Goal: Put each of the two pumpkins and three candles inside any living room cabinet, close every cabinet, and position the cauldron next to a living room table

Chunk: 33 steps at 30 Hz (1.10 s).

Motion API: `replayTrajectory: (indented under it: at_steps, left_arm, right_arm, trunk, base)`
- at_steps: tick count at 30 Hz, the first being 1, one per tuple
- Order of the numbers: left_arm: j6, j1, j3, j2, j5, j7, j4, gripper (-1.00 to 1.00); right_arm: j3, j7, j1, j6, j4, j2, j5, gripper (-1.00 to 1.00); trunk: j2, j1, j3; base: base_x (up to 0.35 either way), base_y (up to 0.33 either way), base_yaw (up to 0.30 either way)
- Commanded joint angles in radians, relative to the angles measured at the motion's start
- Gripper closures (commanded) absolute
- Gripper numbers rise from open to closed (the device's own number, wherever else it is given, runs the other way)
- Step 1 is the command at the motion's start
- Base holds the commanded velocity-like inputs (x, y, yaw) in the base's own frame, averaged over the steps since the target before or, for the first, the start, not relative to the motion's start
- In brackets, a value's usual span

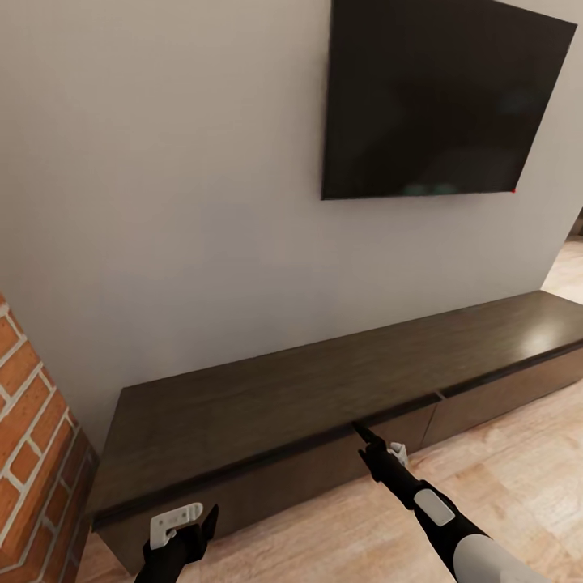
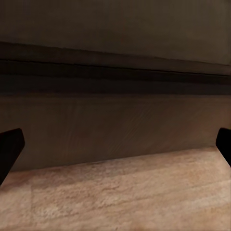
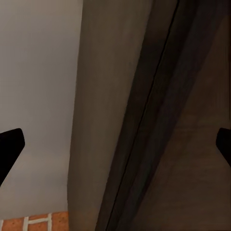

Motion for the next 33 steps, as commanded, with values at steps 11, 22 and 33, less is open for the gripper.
replayTrajectory:
  at_steps: [11, 22, 33]
  left_arm:
    - [0.004, 0.000, -0.003, 0.001, 0.008, 0.010, -0.001, -1.00]
    - [0.004, 0.000, -0.003, 0.001, 0.006, 0.014, -0.001, -1.00]
    - [0.004, 0.000, -0.003, -0.001, 0.008, 0.011, -0.001, -1.00]
  right_arm:
    - [-0.002, 0.002, 0.000, 0.008, 0.007, 0.001, -0.010, -1.00]
    - [-0.002, 0.002, 0.000, 0.007, 0.008, 0.001, -0.010, -1.00]
    - [-0.002, 0.001, 0.000, 0.007, 0.008, 0.001, -0.010, -1.00]
  trunk:
    - [0.000, 0.000, -0.001]
    - [0.000, 0.000, -0.001]
    - [0.000, 0.000, -0.001]
  base:
    - [0.052, -0.025, 0.000]
    - [0.127, -0.001, 0.000]
    - [0.016, 0.000, 0.000]
